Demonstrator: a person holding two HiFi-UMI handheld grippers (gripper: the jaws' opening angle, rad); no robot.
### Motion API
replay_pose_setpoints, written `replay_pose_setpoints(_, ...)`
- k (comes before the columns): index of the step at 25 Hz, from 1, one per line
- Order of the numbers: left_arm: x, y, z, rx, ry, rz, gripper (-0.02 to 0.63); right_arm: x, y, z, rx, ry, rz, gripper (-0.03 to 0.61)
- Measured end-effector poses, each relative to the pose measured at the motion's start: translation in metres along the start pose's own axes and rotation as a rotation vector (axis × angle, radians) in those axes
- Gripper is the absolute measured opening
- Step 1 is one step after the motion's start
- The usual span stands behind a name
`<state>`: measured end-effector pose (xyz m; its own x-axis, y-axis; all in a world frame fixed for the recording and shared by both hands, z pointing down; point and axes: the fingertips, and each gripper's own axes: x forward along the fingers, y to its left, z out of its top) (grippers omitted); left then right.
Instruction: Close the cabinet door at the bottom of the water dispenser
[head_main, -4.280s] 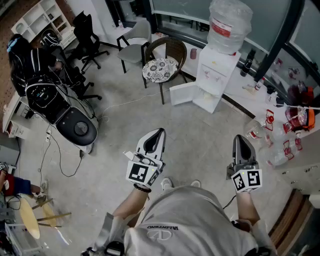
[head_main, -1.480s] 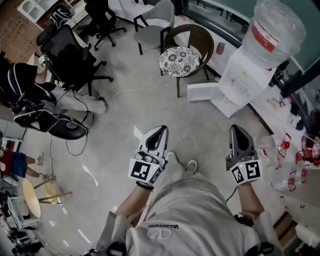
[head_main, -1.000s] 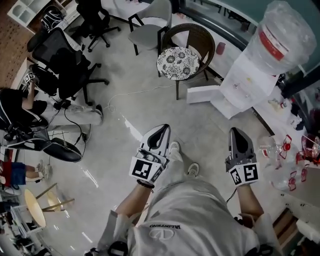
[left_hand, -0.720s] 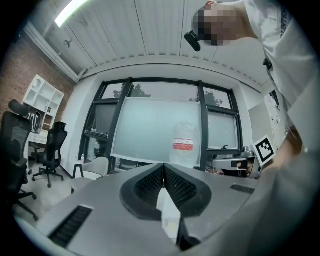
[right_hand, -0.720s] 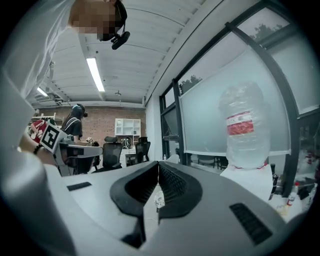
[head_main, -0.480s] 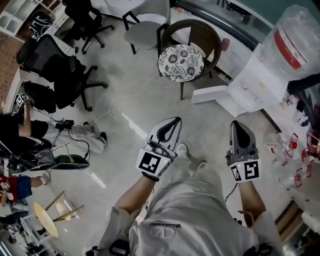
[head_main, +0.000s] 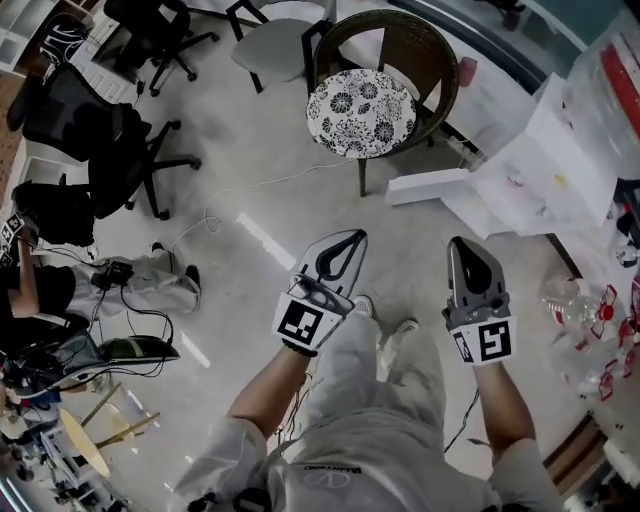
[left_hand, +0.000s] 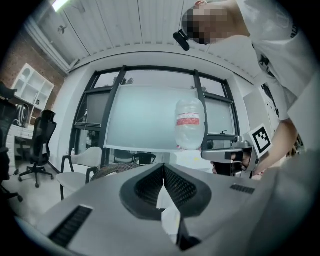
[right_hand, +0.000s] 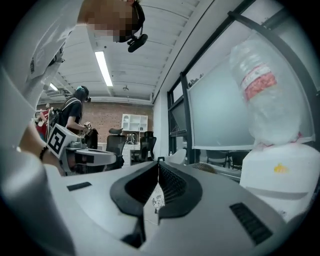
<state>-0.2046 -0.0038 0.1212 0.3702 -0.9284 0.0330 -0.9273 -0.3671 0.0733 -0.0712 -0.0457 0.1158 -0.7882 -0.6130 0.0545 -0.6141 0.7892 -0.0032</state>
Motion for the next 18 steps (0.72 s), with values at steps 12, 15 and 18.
replay_pose_setpoints(12, 0.097, 0.054, -0.288, 0.104, -0.075, -0.048, 0.009, 0.084, -0.06, -0.316, 0.015, -0.016, 0.046, 0.015)
replay_pose_setpoints(15, 0.106, 0.062, -0.344, 0.103, -0.073, -0.07, 0.009, 0.098, -0.061, -0.367, 0.029, -0.038, 0.059, 0.015)
replay_pose_setpoints(18, 0.118, 0.071, -0.384, 0.123, -0.073, -0.078, 0.011, 0.113, -0.064, -0.404, 0.028, -0.054, 0.065, 0.015)
